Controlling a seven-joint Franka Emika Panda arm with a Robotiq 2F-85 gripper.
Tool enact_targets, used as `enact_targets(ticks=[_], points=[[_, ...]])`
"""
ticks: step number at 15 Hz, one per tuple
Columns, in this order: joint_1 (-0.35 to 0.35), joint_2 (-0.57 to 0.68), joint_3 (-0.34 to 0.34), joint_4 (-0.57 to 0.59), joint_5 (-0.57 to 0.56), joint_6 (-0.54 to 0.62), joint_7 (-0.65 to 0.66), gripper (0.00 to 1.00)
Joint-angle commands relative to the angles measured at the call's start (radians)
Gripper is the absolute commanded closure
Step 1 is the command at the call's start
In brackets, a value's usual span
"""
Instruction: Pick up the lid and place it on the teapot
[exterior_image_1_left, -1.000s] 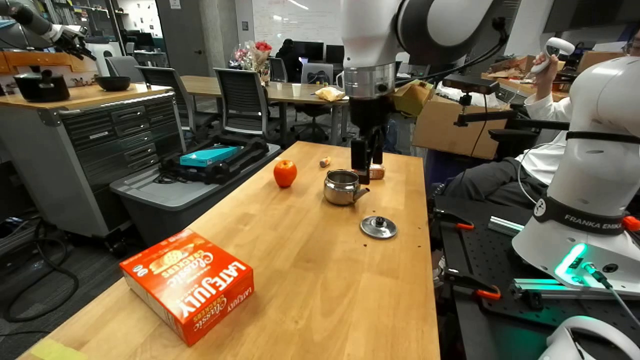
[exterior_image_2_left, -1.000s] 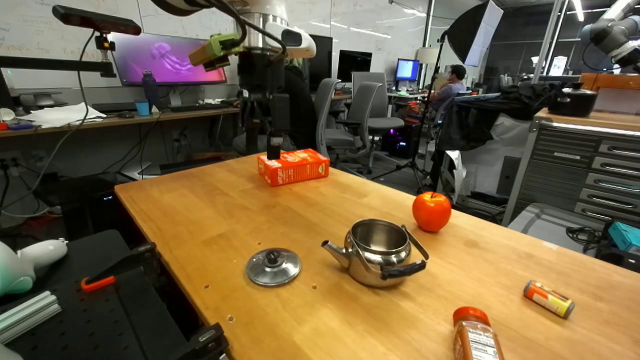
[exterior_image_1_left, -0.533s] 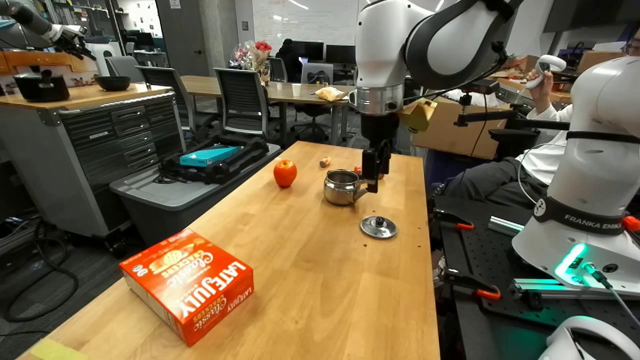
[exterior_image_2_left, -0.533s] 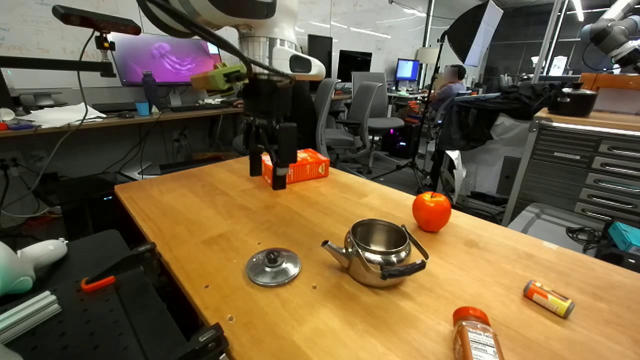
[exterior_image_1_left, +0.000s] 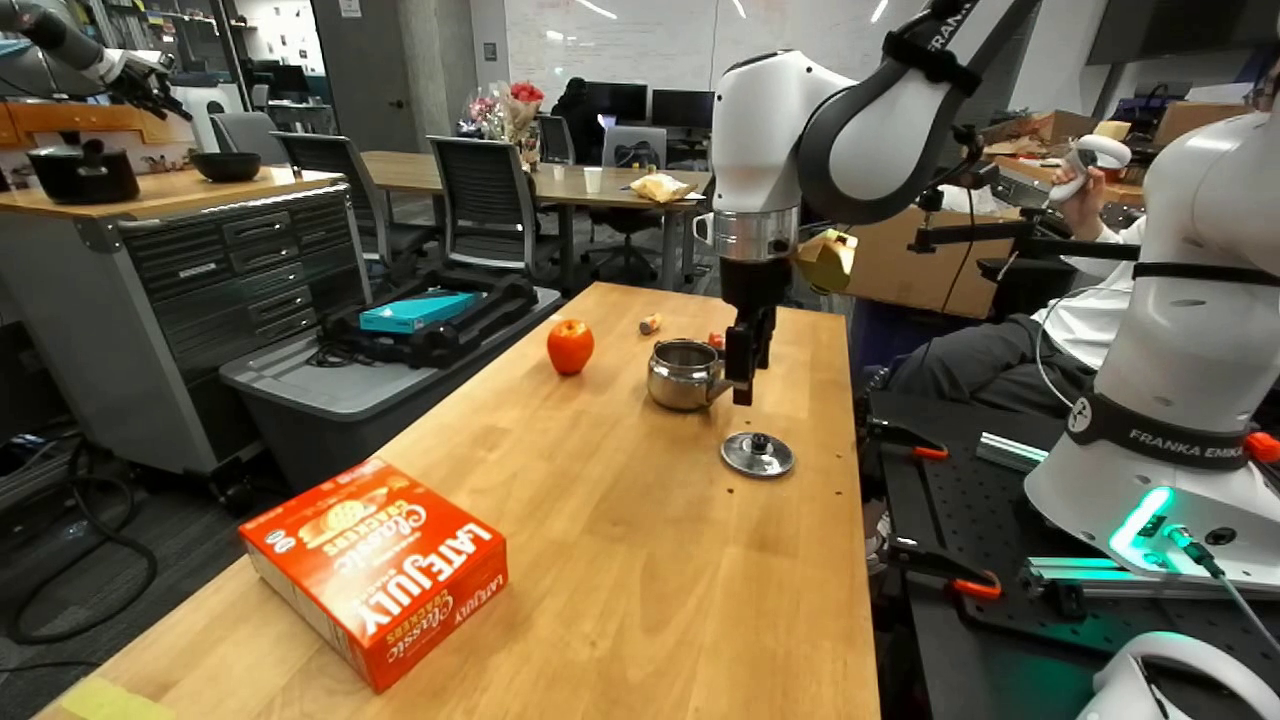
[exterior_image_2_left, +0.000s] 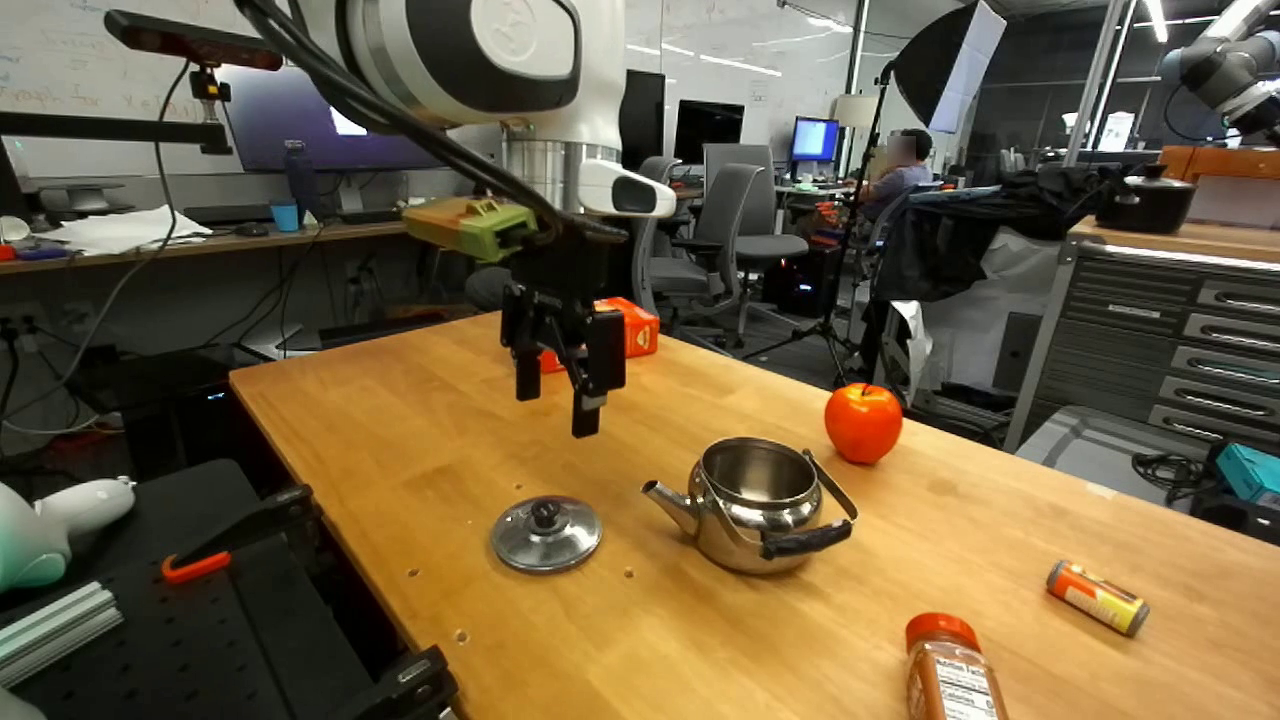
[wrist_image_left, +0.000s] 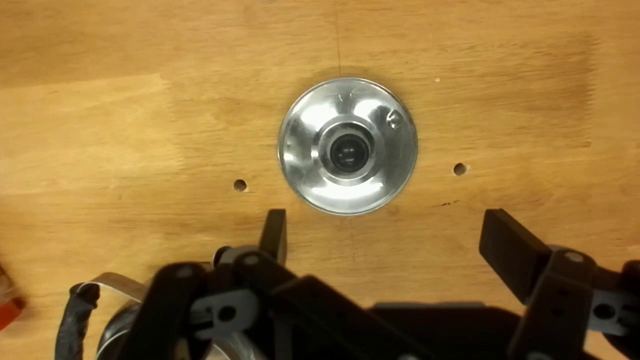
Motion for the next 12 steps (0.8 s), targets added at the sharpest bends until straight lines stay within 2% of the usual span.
enact_targets(ticks=[1,3,12], points=[[-0.003,0.07,-0.009,0.005,0.005,0.063,-0.062,0.0],[-0.001,0.108,-0.007,0.005,0.012,0.085,-0.09,0.0],[0.014,0.227,-0.027,0.007,-0.027,0.184,-0.058,0.0]])
